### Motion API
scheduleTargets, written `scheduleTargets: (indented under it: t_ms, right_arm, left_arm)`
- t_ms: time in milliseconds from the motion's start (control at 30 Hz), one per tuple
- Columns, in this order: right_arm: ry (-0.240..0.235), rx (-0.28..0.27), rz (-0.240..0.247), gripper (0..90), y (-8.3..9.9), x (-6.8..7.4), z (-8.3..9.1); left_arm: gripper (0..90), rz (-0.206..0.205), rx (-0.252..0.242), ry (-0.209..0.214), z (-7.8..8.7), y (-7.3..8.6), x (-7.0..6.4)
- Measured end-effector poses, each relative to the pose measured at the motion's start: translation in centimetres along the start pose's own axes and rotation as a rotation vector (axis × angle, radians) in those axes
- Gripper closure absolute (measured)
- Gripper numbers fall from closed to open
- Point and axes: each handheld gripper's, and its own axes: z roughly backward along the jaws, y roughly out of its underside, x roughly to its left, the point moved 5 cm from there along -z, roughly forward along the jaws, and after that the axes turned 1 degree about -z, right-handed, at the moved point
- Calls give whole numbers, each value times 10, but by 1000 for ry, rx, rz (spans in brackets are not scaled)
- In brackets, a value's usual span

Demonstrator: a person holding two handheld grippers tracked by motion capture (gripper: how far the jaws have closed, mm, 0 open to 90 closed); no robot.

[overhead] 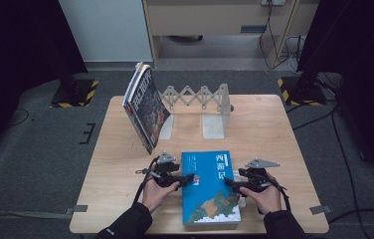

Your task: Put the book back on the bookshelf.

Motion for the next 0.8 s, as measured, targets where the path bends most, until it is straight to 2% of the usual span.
scheduleTargets:
  t_ms: [133,300,433,467,800]
  right_arm:
    - [-2,-1,4,243,0,1,-1]
    - [-11,4,-3,243,0,2,-2]
    - [-17,6,-12,242,1,4,-4]
    - [-21,6,-13,242,1,4,-4]
    - [-36,1,-25,239,2,6,-8]
  left_arm:
    - [215,6,9,13,-3,0,-2]
    - [189,61,16,41,-6,2,0]
    - [152,89,16,59,-8,4,1]
    - [146,108,16,71,-9,5,3]
    - [65,128,11,93,-16,7,4]
